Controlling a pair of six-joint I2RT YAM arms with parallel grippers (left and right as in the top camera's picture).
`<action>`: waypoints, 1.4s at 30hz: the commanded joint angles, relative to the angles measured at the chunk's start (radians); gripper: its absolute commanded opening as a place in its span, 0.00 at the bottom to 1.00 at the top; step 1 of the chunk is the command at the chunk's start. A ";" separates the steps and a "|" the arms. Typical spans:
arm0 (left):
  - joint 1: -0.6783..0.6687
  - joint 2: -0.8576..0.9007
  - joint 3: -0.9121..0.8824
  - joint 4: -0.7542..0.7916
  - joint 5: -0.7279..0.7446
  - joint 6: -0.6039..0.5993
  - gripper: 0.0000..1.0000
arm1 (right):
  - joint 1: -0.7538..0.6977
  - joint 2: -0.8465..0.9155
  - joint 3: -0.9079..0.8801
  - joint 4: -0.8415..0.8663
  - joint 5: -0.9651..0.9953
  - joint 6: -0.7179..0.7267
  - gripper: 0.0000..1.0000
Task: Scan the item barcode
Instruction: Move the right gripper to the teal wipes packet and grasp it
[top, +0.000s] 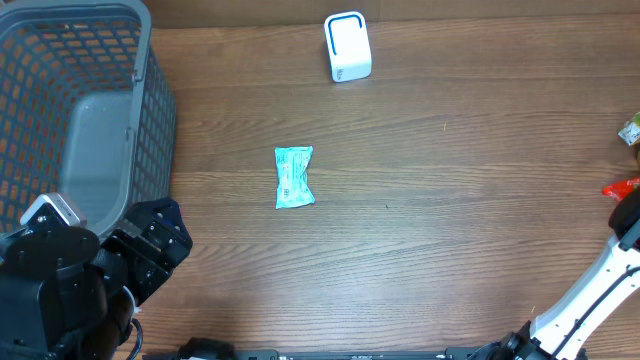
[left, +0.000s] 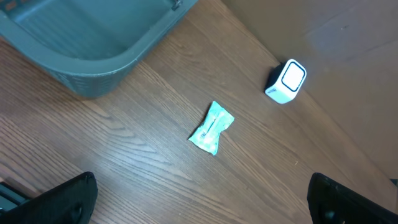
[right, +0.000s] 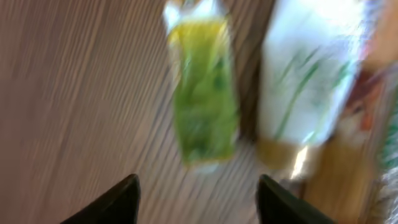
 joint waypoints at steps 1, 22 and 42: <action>0.008 0.002 0.005 0.001 0.000 0.015 1.00 | 0.030 -0.016 0.006 -0.031 -0.275 -0.062 0.36; 0.008 0.002 0.005 0.001 0.000 0.015 0.99 | 0.639 -0.067 0.000 -0.390 -0.520 -0.605 0.81; 0.008 0.002 0.005 0.001 0.000 0.015 1.00 | 1.110 -0.067 -0.361 0.326 -0.509 -0.176 0.99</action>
